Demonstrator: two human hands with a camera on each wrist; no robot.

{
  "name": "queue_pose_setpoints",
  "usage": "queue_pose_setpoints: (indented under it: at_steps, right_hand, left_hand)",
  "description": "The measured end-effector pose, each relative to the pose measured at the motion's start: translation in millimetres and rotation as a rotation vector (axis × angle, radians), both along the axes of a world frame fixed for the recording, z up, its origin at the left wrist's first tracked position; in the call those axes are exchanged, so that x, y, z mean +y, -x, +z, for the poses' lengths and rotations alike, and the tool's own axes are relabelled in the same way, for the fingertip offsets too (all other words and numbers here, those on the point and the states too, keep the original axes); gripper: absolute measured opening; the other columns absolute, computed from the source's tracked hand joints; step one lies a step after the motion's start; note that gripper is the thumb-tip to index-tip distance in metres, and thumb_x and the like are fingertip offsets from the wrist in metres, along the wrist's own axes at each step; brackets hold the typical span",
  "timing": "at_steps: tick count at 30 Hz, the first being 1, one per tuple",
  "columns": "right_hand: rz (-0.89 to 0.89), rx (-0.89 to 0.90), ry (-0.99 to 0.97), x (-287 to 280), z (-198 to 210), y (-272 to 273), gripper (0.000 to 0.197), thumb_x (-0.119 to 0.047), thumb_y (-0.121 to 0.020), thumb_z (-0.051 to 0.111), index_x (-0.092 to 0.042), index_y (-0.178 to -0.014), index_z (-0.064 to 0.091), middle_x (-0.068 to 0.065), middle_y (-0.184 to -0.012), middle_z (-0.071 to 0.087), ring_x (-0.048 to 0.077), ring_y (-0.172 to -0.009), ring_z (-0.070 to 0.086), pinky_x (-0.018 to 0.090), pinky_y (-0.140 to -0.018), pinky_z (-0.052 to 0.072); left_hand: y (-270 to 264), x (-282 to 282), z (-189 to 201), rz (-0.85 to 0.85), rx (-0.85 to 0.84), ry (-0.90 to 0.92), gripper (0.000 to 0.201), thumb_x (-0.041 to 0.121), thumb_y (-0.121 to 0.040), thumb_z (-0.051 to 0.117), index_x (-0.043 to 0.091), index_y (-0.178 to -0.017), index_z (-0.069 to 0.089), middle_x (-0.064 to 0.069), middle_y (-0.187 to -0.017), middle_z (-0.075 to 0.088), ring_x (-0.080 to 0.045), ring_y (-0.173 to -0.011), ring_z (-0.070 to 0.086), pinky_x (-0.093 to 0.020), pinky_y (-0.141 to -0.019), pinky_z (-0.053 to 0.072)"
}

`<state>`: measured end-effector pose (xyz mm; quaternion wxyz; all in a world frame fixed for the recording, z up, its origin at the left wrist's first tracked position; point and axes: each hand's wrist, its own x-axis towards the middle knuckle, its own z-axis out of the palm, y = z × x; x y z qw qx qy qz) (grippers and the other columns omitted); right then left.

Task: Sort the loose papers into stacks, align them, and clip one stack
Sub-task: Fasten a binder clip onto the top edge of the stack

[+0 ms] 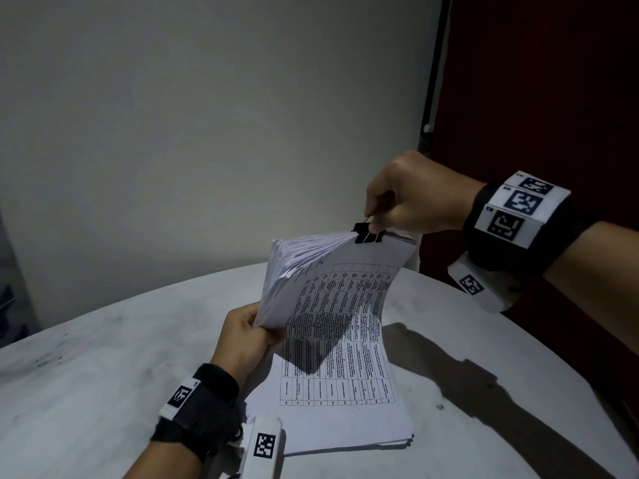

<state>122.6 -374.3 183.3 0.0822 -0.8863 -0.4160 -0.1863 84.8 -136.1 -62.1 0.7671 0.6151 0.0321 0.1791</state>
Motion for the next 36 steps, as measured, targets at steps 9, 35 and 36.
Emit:
queue_pose_setpoints:
  at_steps: [9, 35, 36]
  right_hand:
    - [-0.008, 0.063, 0.03, 2, -1, 3, 0.011, -0.013, -0.079, 0.086, -0.014, -0.088, 0.081, -0.005, -0.079, 0.077, 0.007, -0.076, 0.072, 0.038, -0.078, 0.062]
    - [-0.119, 0.271, -0.095, -31, -2, -26, 0.027, -0.027, -0.08, 0.086, -0.017, -0.103, 0.076, -0.005, -0.093, 0.079, 0.014, -0.089, 0.076, 0.042, -0.089, 0.061]
    - [-0.11, 0.271, -0.107, -32, -4, -27, 0.027, -0.032, -0.081, 0.084, -0.018, -0.104, 0.077, -0.005, -0.094, 0.079, 0.011, -0.09, 0.076, 0.04, -0.089, 0.061]
  left_hand:
    - [4, 0, 3, -0.002, 0.012, 0.013, 0.027, -0.038, -0.07, 0.047, -0.014, -0.072, 0.058, -0.014, -0.084, 0.051, -0.029, -0.083, 0.046, -0.046, -0.079, 0.035]
    - [8, -2, 11, -0.085, 0.107, 0.095, 0.033, -0.043, -0.064, 0.04, -0.03, -0.093, 0.051, -0.026, -0.093, 0.058, -0.04, -0.087, 0.055, -0.038, -0.064, 0.062]
    - [7, 0, 10, -0.083, 0.113, 0.103, 0.036, -0.043, -0.064, 0.04, -0.028, -0.094, 0.054, -0.027, -0.095, 0.06, -0.04, -0.088, 0.056, -0.038, -0.065, 0.063]
